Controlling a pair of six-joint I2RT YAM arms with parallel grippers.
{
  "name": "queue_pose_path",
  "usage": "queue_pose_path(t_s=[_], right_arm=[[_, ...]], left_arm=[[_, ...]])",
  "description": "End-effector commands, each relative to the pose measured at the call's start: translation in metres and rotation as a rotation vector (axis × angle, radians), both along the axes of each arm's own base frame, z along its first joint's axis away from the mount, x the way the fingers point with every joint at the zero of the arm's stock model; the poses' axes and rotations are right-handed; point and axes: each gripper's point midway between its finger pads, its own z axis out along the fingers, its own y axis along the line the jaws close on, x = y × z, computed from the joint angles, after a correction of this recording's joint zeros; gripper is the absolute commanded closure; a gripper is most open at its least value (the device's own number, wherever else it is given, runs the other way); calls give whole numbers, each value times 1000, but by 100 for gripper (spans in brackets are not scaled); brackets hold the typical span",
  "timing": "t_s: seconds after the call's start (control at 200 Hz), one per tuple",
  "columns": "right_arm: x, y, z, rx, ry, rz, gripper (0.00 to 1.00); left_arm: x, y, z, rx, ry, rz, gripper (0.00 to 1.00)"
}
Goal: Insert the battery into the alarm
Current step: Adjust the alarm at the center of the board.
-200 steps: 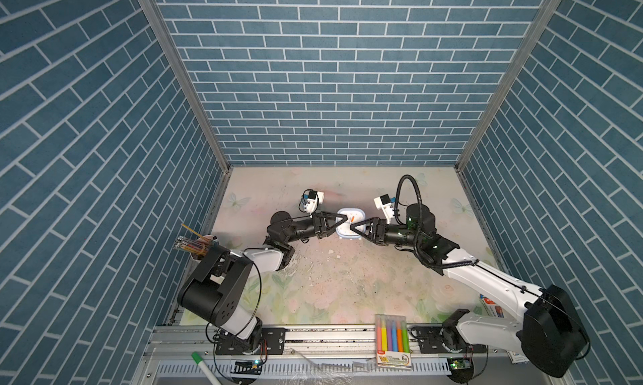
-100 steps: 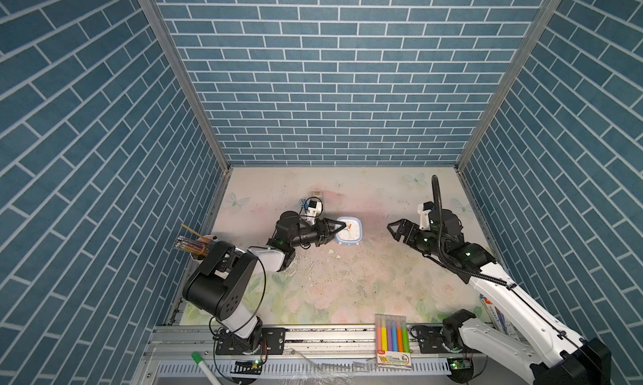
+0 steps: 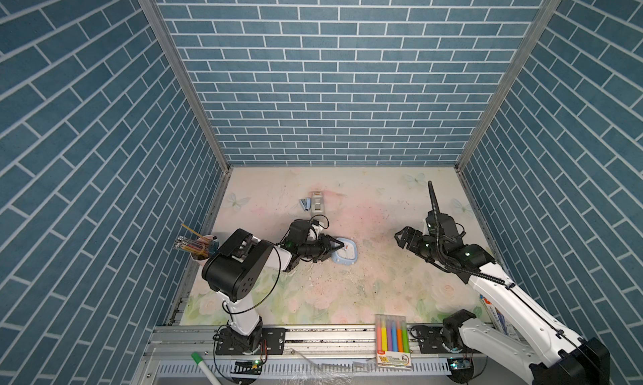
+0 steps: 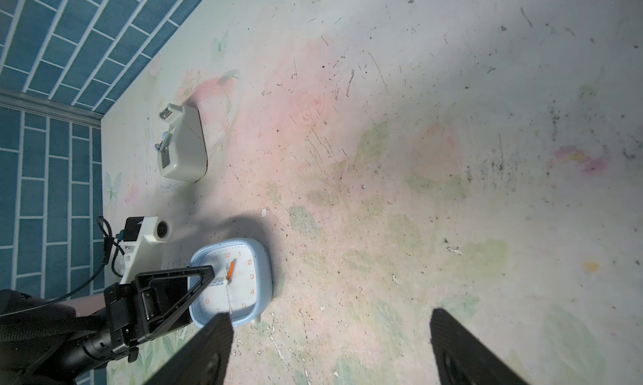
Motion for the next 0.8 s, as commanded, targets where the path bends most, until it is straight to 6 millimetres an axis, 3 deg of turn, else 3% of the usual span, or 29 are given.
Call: queue_pose_path(t_s=[0.0,0.19,0.31,0.325,0.34,0.355,0.595,0.795], right_arm=[[-3,-2,-4,1,17,-5,10],[0,-2,2,13,-4,-5,10],[1,-2,5,19,-12,-8,10],[1,-2,5,20,-13,-8,10],[2,-2,5,20,-14,-9,10],[2,-2,6,20,-15,-9,10],[-2,-5,15,32,-43,-13,9],[-4,-11,22,13,-71,-19,9]], left_arm=[[-4,8,-24,102,33,11,78],[-9,16,-24,145,31,18,48],[-13,20,-24,181,30,9,37],[-13,21,-23,185,29,8,26],[-14,21,-23,189,27,6,6],[-14,21,-22,192,26,5,1],[-19,36,-13,286,2,1,0],[-24,68,2,479,-26,-3,0]])
